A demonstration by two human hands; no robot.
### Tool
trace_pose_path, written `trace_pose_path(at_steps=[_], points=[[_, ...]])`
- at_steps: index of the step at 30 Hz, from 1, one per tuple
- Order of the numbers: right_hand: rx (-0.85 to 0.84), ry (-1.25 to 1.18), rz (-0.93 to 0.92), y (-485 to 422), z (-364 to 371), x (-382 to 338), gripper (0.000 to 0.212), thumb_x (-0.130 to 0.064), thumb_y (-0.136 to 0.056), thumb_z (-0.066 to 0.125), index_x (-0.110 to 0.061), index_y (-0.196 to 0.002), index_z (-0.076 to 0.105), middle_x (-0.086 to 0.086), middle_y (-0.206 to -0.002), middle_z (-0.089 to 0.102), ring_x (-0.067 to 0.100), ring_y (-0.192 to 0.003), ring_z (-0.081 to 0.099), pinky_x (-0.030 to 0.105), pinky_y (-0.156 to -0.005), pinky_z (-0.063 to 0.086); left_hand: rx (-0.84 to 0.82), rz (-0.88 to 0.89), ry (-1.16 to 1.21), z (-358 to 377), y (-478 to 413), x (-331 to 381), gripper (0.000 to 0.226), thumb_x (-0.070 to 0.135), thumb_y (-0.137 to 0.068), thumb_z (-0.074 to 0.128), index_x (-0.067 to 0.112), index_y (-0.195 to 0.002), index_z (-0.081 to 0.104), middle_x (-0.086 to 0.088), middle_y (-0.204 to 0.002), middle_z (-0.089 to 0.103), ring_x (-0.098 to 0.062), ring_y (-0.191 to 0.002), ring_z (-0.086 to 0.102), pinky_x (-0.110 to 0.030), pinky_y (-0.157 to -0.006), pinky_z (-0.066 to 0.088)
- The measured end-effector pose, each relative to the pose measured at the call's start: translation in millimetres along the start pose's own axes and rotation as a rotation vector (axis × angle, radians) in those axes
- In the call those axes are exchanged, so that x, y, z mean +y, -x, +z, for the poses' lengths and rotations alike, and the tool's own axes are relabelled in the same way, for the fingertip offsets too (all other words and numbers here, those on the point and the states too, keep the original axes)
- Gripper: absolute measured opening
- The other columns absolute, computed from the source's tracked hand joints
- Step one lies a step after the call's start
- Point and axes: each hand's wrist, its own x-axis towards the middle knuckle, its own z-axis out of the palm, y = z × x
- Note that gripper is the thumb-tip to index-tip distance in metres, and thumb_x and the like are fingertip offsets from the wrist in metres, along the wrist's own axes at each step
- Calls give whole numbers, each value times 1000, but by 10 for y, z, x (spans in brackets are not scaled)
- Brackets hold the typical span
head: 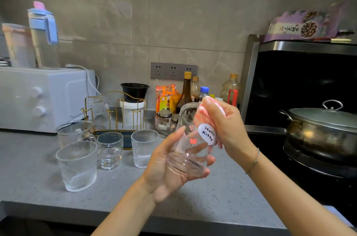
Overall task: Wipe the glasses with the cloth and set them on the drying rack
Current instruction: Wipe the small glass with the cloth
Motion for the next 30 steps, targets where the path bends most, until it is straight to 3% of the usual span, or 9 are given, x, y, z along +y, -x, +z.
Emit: trace_pose_path(at_steps=[3, 7, 12, 14, 18, 21, 24, 28, 30], points=[[12, 14, 32, 48, -57, 89, 42, -46, -84, 48, -9, -74, 66, 8, -61, 65, 14, -55, 63, 23, -49, 50, -32, -85, 239, -72, -15, -32, 67, 34, -47, 94, -1, -100, 74, -20, -101, 67, -34, -73, 67, -37, -57, 60], [152, 5, 72, 59, -183, 277, 46, -45, -88, 48, -7, -93, 72, 20, -86, 71, 24, -76, 67, 30, -68, 55, -9, -99, 244, -154, -57, -86, 72, 38, -54, 91, -3, -110, 70, -23, -113, 63, -31, -81, 67, -38, -64, 61], [385, 42, 426, 26, -460, 766, 33, -34, -97, 50, -12, -82, 69, 9, -77, 68, 18, -74, 62, 28, -69, 51, 207, -107, 266, -267, -186, -148, 82, 67, -75, 58, -6, -111, 69, -22, -114, 63, -28, -79, 69, -36, -68, 59], [312, 81, 627, 86, -556, 1013, 24, -25, -96, 53, -13, -80, 67, 7, -73, 67, 21, -71, 63, 34, -72, 52, 276, -123, 336, -320, -250, -203, 79, 63, -72, 60, -7, -108, 67, -21, -103, 66, -29, -77, 69, -39, -68, 59], [2, 147, 858, 367, -638, 1457, 24, -14, -97, 52, 5, -103, 66, 15, -82, 64, 18, -70, 56, 24, -60, 45, 387, -130, 373, -353, -328, -328, 58, 47, -67, 67, -8, -87, 70, -21, -87, 68, -31, -77, 67, -43, -74, 56], [-65, 380, 797, 456, -684, 1608, 28, -14, -97, 51, 5, -114, 63, 20, -107, 67, 18, -89, 56, 19, -69, 46, 454, -131, 360, -321, -362, -377, 55, 47, -69, 69, -2, -94, 67, -19, -86, 68, -29, -72, 68, -38, -61, 60], [16, 553, 607, 430, -669, 1541, 39, -21, -95, 56, -5, -130, 52, 11, -133, 54, 20, -114, 53, 22, -93, 40, 514, -64, 393, -322, -425, -382, 56, 43, -67, 73, 6, -107, 59, -13, -89, 64, -24, -79, 63, -32, -57, 60], [2, 278, 283, 452, -401, 1046, 33, -38, -91, 53, -32, -123, 54, -12, -128, 57, -3, -109, 54, 11, -86, 41, 481, 20, 329, -280, -472, -280, 44, 37, -69, 70, 8, -103, 62, -10, -85, 69, -22, -69, 68, -28, -55, 60], [-88, 172, 196, 496, -251, 848, 44, -46, -83, 57, -39, -125, 51, -21, -128, 54, -7, -113, 53, 13, -92, 44, 470, 49, 266, -272, -486, -216, 41, 34, -70, 69, 8, -102, 66, -8, -86, 73, -20, -68, 71, -30, -59, 61]])
